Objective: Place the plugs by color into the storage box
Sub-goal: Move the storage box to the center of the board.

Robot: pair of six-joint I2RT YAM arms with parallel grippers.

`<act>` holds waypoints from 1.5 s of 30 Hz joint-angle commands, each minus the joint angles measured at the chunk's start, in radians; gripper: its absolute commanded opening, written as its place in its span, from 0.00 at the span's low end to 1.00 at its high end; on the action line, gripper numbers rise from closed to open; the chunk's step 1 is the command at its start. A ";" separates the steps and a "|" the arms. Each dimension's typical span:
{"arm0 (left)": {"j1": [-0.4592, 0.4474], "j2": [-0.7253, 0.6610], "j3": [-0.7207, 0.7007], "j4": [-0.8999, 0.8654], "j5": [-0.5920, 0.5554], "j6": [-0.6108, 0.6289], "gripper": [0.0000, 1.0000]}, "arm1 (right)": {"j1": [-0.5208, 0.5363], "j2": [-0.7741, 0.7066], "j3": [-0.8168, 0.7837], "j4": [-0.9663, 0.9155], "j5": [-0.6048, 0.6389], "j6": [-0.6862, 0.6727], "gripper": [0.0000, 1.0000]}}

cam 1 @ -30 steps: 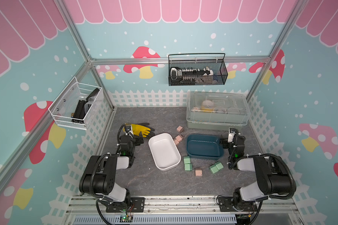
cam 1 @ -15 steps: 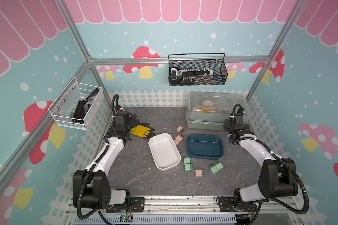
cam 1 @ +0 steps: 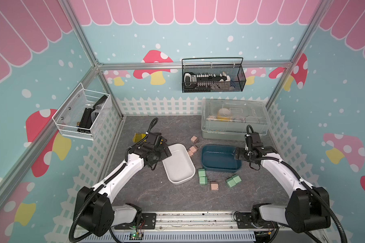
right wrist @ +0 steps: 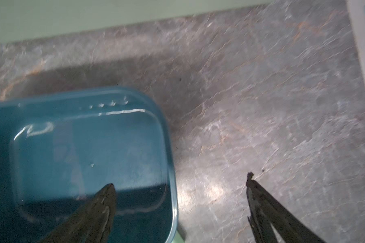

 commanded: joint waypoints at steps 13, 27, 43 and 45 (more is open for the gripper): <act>0.059 0.178 -0.067 -0.169 0.057 -0.054 0.88 | 0.137 -0.110 -0.036 -0.143 -0.071 -0.034 0.88; 0.358 0.134 0.010 -0.306 -0.049 0.166 0.88 | 0.188 -0.122 -0.083 -0.132 -0.163 -0.039 0.82; 0.353 0.020 -0.039 -0.213 -0.016 0.200 0.90 | 0.589 -0.143 -0.137 -0.183 -0.030 0.313 0.77; 0.353 0.020 -0.050 -0.201 -0.003 0.207 0.91 | 0.630 -0.121 -0.160 -0.168 -0.028 0.388 0.77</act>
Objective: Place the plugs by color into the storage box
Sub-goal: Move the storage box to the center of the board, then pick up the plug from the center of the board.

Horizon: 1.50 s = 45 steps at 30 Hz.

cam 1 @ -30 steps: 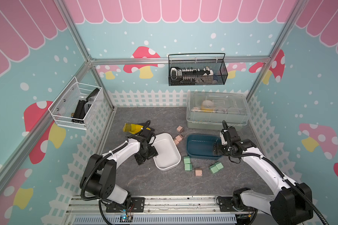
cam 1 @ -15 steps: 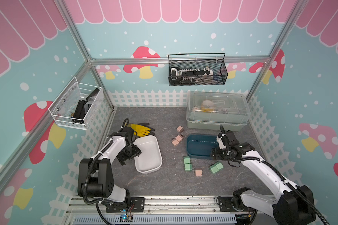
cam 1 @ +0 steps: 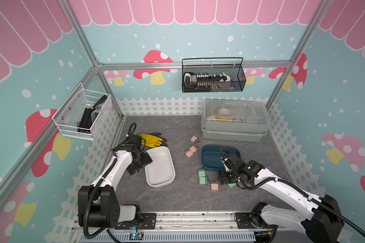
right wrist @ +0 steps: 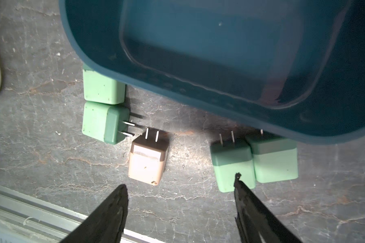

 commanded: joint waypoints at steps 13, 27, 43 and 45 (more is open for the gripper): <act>-0.003 -0.022 -0.101 0.115 0.037 0.026 0.89 | 0.192 0.281 0.002 0.121 0.084 0.279 0.74; -0.011 -0.045 -0.134 0.151 0.070 0.094 0.89 | 0.197 0.344 -0.057 0.265 0.041 0.293 0.56; -0.174 0.058 -0.111 0.147 0.078 0.083 0.83 | 0.197 0.299 -0.058 0.192 0.039 0.288 0.37; -0.194 0.067 -0.112 0.150 0.076 0.086 0.82 | 0.197 0.280 -0.067 0.184 0.045 0.296 0.33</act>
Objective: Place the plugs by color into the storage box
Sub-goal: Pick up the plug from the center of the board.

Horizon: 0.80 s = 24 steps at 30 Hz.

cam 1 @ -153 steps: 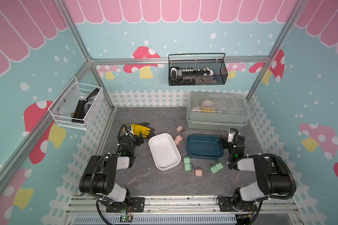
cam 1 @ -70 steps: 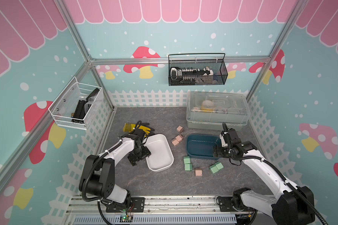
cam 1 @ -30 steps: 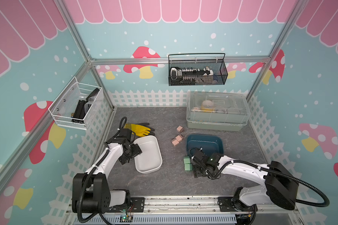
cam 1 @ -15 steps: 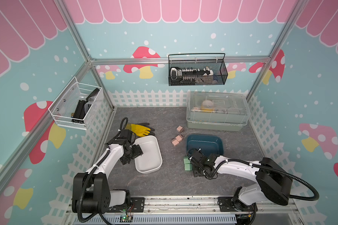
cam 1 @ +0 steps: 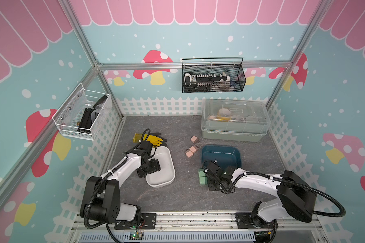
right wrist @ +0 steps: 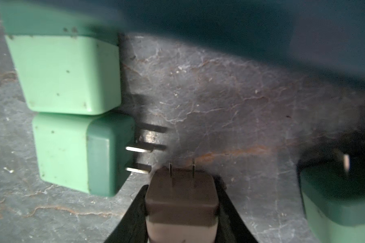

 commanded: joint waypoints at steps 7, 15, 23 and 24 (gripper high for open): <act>-0.108 0.042 0.033 0.025 -0.012 -0.003 0.81 | 0.009 -0.081 -0.039 -0.109 0.008 0.061 0.33; -0.199 0.066 0.076 0.026 -0.033 0.006 0.81 | 0.009 -0.164 0.033 -0.253 0.035 0.058 0.33; -0.189 -0.178 0.155 -0.068 -0.190 -0.093 0.85 | 0.015 -0.043 0.382 -0.449 0.046 -0.051 0.33; -0.183 -0.201 0.169 -0.083 -0.210 -0.092 0.85 | 0.016 -0.008 0.436 -0.462 0.044 -0.069 0.33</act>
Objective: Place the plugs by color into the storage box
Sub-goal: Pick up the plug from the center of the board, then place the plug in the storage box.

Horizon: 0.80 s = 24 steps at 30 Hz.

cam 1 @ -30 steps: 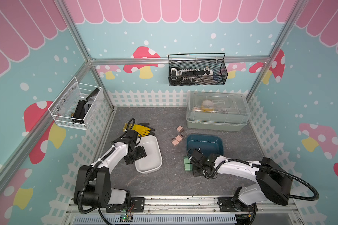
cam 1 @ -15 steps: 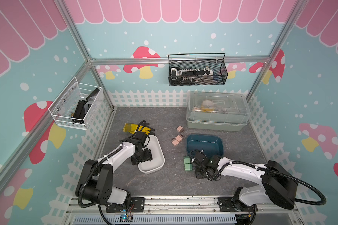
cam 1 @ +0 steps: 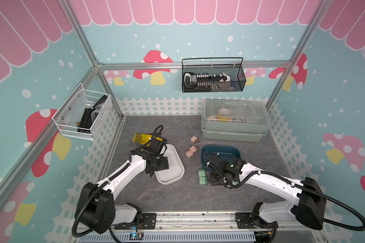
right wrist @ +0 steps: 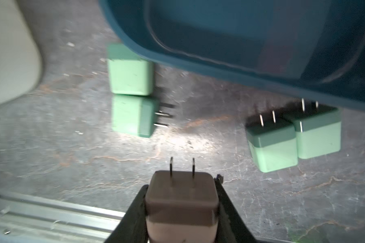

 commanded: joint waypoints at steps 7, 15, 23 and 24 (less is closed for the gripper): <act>0.137 -0.077 0.054 -0.074 -0.070 -0.044 0.84 | 0.042 0.387 0.526 -0.115 0.007 -0.175 0.33; 0.188 -0.028 -0.019 0.002 0.029 -0.040 0.83 | 0.082 0.622 0.792 -0.062 -0.008 -0.232 0.35; 0.190 0.101 -0.062 0.110 0.073 -0.034 0.79 | 0.105 0.709 0.852 0.013 -0.033 -0.231 0.34; 0.193 0.102 -0.056 0.109 0.073 -0.037 0.79 | 0.105 0.721 0.854 0.023 -0.039 -0.232 0.34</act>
